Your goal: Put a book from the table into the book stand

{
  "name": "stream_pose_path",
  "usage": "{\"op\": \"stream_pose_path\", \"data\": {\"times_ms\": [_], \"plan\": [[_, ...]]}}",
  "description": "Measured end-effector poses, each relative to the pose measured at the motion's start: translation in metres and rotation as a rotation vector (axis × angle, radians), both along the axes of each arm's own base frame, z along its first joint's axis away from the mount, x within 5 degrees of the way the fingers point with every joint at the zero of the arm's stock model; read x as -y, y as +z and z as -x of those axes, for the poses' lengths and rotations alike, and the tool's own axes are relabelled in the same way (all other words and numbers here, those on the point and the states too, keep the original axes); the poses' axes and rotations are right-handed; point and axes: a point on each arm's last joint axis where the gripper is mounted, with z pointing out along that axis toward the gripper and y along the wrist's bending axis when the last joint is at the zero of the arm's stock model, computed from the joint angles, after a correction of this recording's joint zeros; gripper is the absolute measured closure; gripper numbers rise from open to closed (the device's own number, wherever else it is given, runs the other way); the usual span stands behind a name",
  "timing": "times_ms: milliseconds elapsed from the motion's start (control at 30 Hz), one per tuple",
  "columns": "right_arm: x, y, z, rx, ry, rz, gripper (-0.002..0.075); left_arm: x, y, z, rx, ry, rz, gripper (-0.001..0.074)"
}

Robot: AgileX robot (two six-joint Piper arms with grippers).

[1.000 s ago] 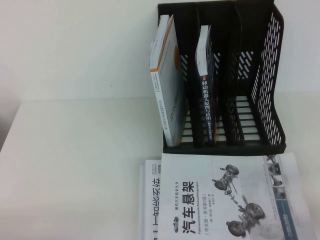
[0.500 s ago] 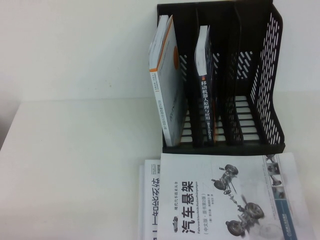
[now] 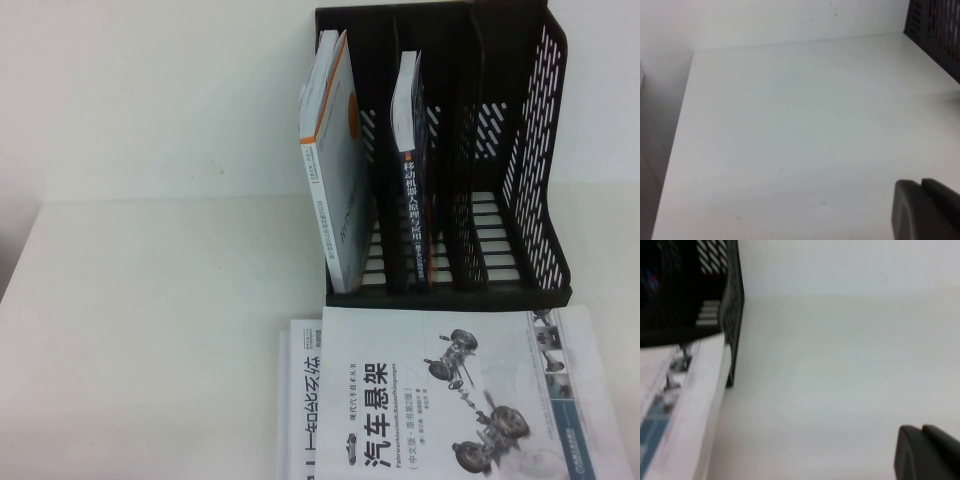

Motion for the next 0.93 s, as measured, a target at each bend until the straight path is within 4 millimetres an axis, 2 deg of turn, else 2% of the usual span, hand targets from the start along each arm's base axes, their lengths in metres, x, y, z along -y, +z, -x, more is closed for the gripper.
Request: {"op": "stream_pose_path", "data": {"times_ms": [67, 933], "plan": [[-0.0003, -0.0117, -0.0008, -0.031, -0.006, -0.016, 0.0729, 0.0000, 0.0000, 0.0000, 0.000, 0.000, 0.000, 0.0737], [-0.0014, -0.0123, -0.0006, -0.046, 0.049, 0.114, 0.0729, 0.0000, 0.0000, 0.0001, -0.002, 0.000, 0.000, 0.0737]]}}
